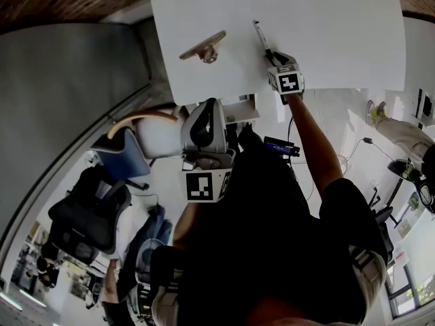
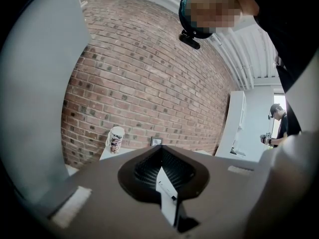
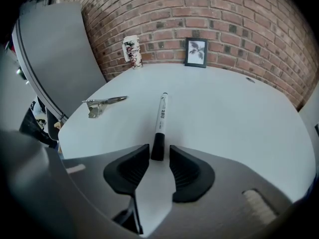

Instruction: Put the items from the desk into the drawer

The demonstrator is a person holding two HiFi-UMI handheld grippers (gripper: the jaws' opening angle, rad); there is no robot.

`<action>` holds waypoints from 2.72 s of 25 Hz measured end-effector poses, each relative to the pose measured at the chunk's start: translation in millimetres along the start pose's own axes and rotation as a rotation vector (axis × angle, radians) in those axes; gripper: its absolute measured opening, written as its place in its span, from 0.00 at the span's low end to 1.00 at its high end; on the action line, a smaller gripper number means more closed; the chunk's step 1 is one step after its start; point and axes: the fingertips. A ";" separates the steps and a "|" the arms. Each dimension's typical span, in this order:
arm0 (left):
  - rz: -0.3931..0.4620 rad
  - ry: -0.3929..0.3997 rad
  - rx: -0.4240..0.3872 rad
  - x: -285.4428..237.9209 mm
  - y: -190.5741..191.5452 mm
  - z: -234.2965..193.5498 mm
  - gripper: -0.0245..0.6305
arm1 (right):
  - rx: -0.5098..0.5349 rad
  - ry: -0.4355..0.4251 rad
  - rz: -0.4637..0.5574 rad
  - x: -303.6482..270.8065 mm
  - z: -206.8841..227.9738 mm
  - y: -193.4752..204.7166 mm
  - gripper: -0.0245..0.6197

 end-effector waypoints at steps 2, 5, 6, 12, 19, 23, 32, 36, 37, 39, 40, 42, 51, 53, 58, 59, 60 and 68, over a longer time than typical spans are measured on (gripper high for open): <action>0.001 -0.001 -0.001 0.8 -0.3 1.4 0.06 | 0.001 0.004 0.004 0.8 1.7 -0.2 0.24; -0.001 -0.002 -0.004 3.3 -0.8 3.2 0.06 | 0.006 -0.002 -0.004 1.3 1.1 -1.0 0.24; -0.002 -0.003 -0.004 4.2 -0.4 3.3 0.06 | 0.009 0.000 -0.007 1.1 1.2 -1.6 0.24; 0.001 -0.001 -0.011 11.9 1.5 7.0 0.06 | -0.004 -0.001 -0.005 -0.8 0.7 -1.6 0.15; 0.018 -0.011 -0.018 21.2 -3.3 12.2 0.06 | -0.005 0.037 -0.008 0.9 12.6 -1.6 0.15; 0.025 -0.014 -0.026 28.2 -4.5 14.8 0.06 | -0.030 0.034 -0.002 2.6 13.2 -0.2 0.15; 0.063 -0.007 -0.041 43.4 -12.7 27.8 0.06 | -0.078 0.026 0.025 23.4 13.6 12.9 0.15; 0.077 0.005 -0.048 56.0 -16.8 41.9 0.06 | -0.085 0.021 0.055 43.9 10.1 16.2 0.15; 0.082 0.007 -0.049 59.7 -17.9 45.3 0.06 | -0.085 0.019 0.064 49.5 8.6 16.8 0.15; 0.088 0.013 -0.055 67.2 -20.7 52.7 0.06 | -0.088 0.013 0.080 60.2 5.6 18.8 0.15; 0.094 0.014 -0.059 71.4 -22.2 56.6 0.06 | -0.090 0.009 0.088 65.3 4.3 20.5 0.15; 0.107 0.015 -0.065 81.1 -24.0 63.9 0.06 | -0.089 0.004 0.102 74.6 1.5 25.3 0.15; 0.158 0.014 -0.095 127.4 -25.2 98.7 0.06 | -0.058 -0.028 0.197 127.8 -18.3 36.0 0.15; 0.171 0.011 -0.101 139.5 -24.9 108.7 0.06 | -0.052 -0.037 0.217 139.8 -22.2 40.7 0.15; 0.184 -0.008 -0.108 169.3 -19.6 127.7 0.06 | -0.047 -0.060 0.251 163.7 -32.9 56.0 0.15; 0.186 -0.013 -0.109 174.5 -19.4 130.3 0.06 | -0.046 -0.065 0.256 167.8 -35.3 58.6 0.15; 0.188 -0.018 -0.111 179.5 -19.6 132.9 0.06 | -0.044 -0.070 0.259 172.2 -37.8 61.5 0.15; 0.211 -0.049 -0.113 211.4 -24.6 134.7 0.06 | -0.025 -0.103 0.286 200.4 -63.2 81.8 0.15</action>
Point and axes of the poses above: the fingertips, and each gripper's own axes: x backward along the fingers, z to its right, y out of its underside, and after that the axes turned 4 degrees about -y, right-handed
